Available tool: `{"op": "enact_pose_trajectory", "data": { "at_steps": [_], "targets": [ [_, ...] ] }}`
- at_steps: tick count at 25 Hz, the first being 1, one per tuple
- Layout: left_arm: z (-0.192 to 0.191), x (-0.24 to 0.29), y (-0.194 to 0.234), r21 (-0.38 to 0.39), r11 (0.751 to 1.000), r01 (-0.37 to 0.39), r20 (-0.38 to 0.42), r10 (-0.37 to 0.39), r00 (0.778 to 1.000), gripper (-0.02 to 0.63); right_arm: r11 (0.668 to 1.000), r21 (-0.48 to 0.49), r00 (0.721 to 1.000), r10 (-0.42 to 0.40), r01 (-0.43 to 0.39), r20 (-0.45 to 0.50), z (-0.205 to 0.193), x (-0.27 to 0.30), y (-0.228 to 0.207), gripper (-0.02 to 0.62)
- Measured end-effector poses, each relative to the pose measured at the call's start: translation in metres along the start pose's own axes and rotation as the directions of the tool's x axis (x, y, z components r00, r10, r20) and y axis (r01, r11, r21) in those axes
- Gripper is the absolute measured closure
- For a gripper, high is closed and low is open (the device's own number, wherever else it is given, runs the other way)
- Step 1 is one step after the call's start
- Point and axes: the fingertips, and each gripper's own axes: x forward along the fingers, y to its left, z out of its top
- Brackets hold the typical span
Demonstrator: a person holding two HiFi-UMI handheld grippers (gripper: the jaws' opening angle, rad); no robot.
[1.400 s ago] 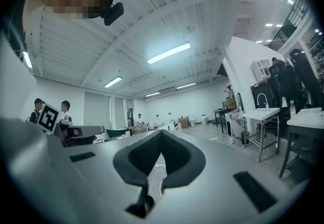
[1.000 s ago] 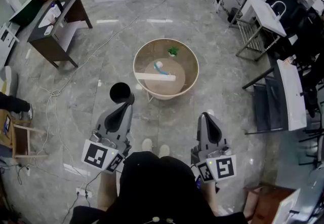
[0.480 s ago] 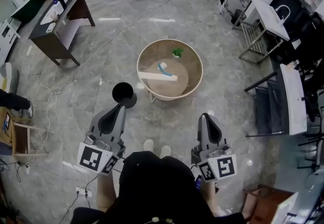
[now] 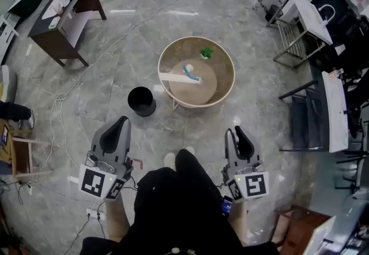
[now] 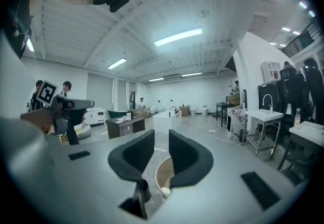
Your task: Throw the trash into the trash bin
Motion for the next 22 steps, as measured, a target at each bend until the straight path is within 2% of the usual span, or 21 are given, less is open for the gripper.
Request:
{"op": "enact_pose_trajectory", "data": {
  "at_steps": [6,10,14,19,22],
  "targets": [
    [-0.009,0.017,0.019,-0.002,1.0,-0.02,-0.021,0.019,1.0,0.595,0.999,-0.041,0.991,0.013,-0.019,-0.135,-0.039,0.045,-0.019,0.495],
    [-0.014,0.042,0.041,-0.01,0.999,-0.051,-0.031,0.051,0.998,0.595,0.995,-0.08,0.979,0.044,-0.061,-0.201,-0.063,0.092,-0.031,0.491],
    [-0.017,0.09,0.063,-0.022,0.998,-0.063,-0.033,0.062,0.998,0.595,0.989,-0.102,0.96,0.077,-0.108,-0.27,-0.08,0.15,-0.046,0.485],
    [-0.023,0.158,0.084,-0.044,0.998,-0.052,-0.044,0.051,0.998,0.595,0.985,-0.051,0.936,0.141,-0.166,-0.323,-0.094,0.22,-0.066,0.466],
    [-0.032,0.19,0.096,-0.05,0.997,-0.056,-0.062,0.053,0.997,0.595,0.978,-0.069,0.916,0.157,-0.195,-0.37,-0.111,0.258,-0.077,0.464]
  ]
}}
